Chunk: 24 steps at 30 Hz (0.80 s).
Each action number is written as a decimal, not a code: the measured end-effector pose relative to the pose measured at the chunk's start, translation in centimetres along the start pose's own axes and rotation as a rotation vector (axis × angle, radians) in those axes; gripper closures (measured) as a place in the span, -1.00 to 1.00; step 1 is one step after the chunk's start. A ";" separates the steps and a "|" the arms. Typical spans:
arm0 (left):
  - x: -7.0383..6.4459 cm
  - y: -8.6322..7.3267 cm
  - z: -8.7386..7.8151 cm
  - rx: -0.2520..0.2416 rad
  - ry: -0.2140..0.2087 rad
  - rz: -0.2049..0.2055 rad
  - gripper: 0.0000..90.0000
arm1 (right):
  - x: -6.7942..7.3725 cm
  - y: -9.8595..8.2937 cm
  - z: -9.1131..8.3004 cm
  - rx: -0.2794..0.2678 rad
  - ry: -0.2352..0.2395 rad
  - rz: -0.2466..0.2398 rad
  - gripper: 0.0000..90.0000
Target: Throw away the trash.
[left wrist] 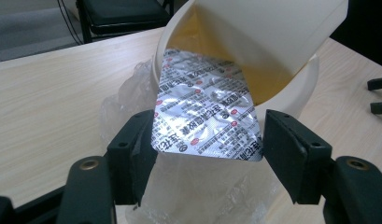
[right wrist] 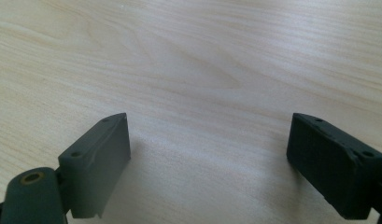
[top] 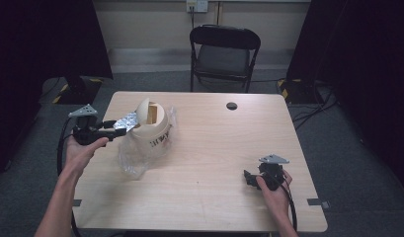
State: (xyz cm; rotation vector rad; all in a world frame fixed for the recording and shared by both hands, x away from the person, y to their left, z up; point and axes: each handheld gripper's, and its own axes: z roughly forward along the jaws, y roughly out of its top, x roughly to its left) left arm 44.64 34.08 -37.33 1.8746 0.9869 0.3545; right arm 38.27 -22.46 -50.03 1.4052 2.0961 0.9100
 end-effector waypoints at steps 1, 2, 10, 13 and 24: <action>0.0 0.0 -0.1 -0.040 -0.018 -0.001 -0.01 | 0.0 0.0 0.0 0.000 0.000 0.001 -0.72; 0.0 0.1 -0.1 -0.055 -0.024 -0.011 0.16 | 0.0 0.0 0.0 0.000 0.000 0.000 -0.72; -0.1 0.9 0.8 -0.083 -0.016 -0.021 0.29 | 0.0 0.0 0.0 0.000 0.000 0.000 -0.72; 0.0 1.2 0.9 -0.111 -0.022 -0.028 0.52 | 0.0 0.0 0.0 0.000 0.000 0.000 -0.72; -0.5 2.5 2.8 -0.101 -0.038 -0.041 0.74 | 0.0 0.0 0.0 0.000 0.000 0.000 -0.72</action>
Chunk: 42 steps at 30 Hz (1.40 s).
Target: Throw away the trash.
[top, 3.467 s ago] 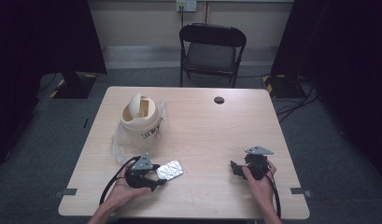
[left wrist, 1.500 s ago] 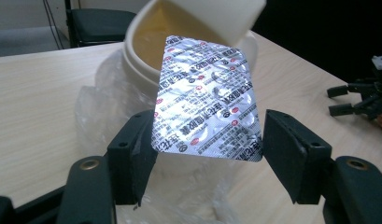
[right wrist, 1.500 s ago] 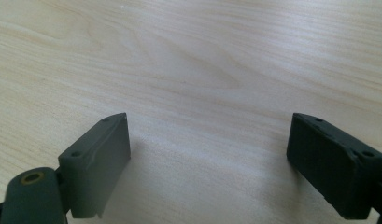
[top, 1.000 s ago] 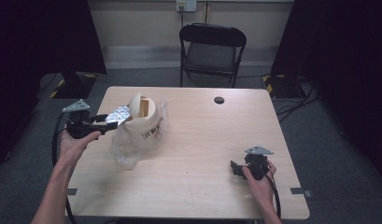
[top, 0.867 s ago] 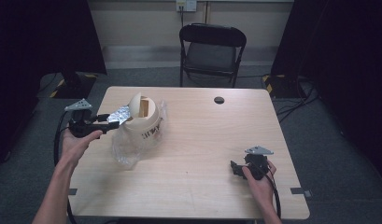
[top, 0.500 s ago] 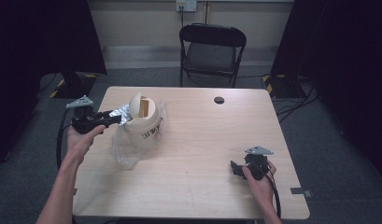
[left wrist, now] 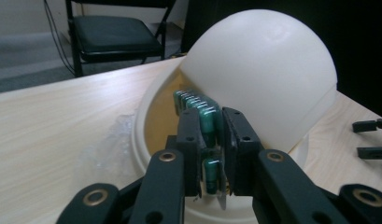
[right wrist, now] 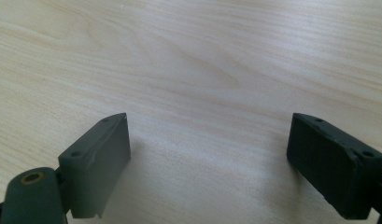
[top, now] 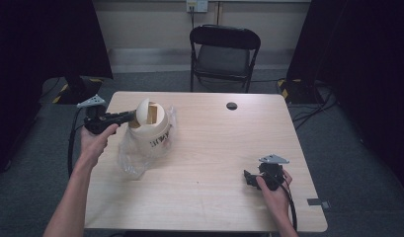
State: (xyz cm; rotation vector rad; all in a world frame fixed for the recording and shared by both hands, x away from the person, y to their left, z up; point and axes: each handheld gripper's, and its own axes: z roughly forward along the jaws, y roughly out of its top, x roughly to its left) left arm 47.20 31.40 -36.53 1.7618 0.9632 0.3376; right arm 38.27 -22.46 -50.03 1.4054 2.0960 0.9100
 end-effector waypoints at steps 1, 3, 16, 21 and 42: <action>-0.1 -0.1 0.6 0.024 0.015 0.009 0.75 | 0.0 0.0 0.0 0.000 0.000 0.000 -0.72; 0.0 -0.2 0.9 0.041 0.017 0.013 0.75 | 0.0 0.0 0.0 0.000 0.000 -0.001 -0.72; 0.2 -0.9 3.5 0.146 0.038 0.029 0.83 | 0.0 0.0 0.0 0.000 0.000 0.000 -0.72; 0.2 -0.9 4.1 0.155 0.024 0.022 0.82 | 0.0 0.0 0.0 0.000 0.000 0.000 -0.72; -0.3 -0.6 4.2 0.188 0.049 0.018 0.43 | 0.0 0.0 0.0 0.000 0.000 0.000 -0.72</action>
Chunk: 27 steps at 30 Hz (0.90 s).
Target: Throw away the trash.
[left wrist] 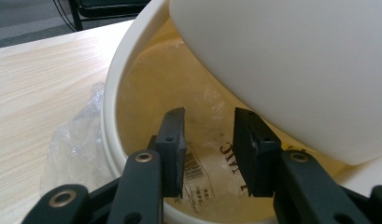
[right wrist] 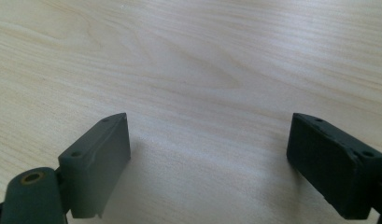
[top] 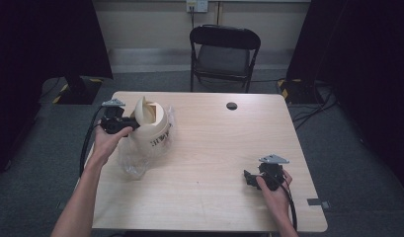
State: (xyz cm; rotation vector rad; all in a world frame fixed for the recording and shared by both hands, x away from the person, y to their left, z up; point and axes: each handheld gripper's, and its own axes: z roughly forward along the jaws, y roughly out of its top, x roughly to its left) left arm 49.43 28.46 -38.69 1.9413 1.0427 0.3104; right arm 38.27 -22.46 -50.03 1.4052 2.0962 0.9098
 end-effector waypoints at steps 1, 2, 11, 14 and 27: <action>0.0 0.0 0.0 0.000 0.002 0.001 0.43 | 0.0 0.0 0.0 0.000 0.000 0.000 -0.72; 0.1 0.0 0.0 -0.001 0.003 -0.001 0.43 | 0.0 0.0 0.0 0.000 0.000 0.000 -0.72; 0.5 0.1 -1.8 -0.090 0.008 -0.025 0.97 | 0.0 0.0 0.0 0.000 0.000 0.000 -0.72; 0.6 0.0 -2.1 -0.102 -0.001 -0.032 0.90 | 0.0 0.0 0.0 0.000 0.000 0.000 -0.72; 0.5 -0.5 -3.5 -0.111 0.017 -0.018 0.45 | 0.0 0.0 0.0 0.000 0.000 -0.001 -0.72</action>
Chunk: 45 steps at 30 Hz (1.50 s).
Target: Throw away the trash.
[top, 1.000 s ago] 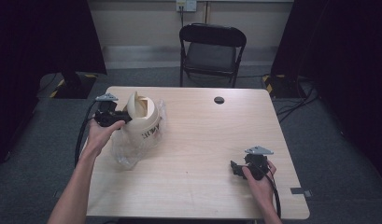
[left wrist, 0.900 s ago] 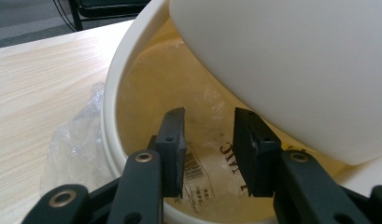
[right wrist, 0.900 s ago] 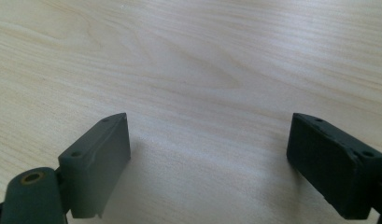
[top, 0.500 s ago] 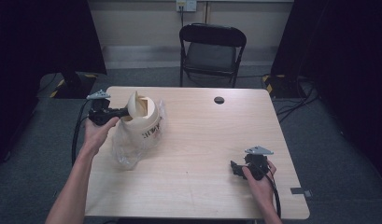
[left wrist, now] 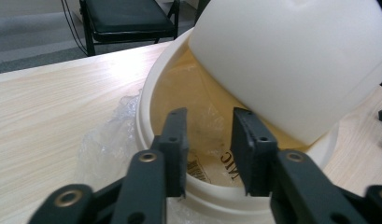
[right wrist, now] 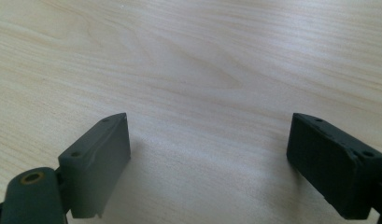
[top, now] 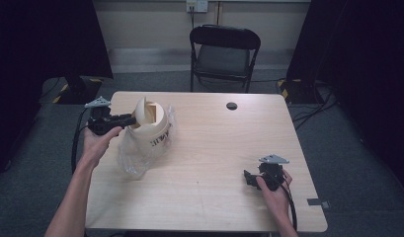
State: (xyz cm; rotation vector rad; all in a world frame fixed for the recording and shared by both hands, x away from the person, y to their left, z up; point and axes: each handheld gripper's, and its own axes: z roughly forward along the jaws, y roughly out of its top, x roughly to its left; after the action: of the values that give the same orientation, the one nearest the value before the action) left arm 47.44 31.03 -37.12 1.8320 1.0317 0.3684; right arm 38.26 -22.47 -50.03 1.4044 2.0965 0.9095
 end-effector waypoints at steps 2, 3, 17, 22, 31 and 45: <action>0.1 0.0 -0.2 0.000 0.022 -0.009 0.23 | 0.0 0.0 0.0 0.000 0.000 0.001 -0.72; 0.1 0.0 -0.2 0.000 0.022 -0.009 0.13 | 0.0 0.0 0.0 0.000 0.000 0.000 -0.72; -1.7 -1.0 -2.5 -0.005 0.035 0.011 -0.55 | 0.0 0.0 0.0 0.000 0.000 0.001 -0.72; -2.3 -2.9 -3.4 0.004 0.041 0.002 -0.59 | 0.0 0.0 0.0 0.000 0.000 0.001 -0.72; -4.0 -5.8 -3.6 0.038 0.039 -0.004 -0.63 | 0.0 0.0 0.0 0.000 0.000 0.001 -0.72; -5.0 -11.7 -4.0 0.130 0.036 -0.009 -0.64 | 0.0 0.0 0.0 0.000 0.000 0.001 -0.72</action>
State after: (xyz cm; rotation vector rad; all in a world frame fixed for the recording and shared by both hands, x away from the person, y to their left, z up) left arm 36.18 31.57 -44.24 1.9420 1.1112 0.3361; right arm 38.27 -22.46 -50.03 1.4054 2.0959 0.9099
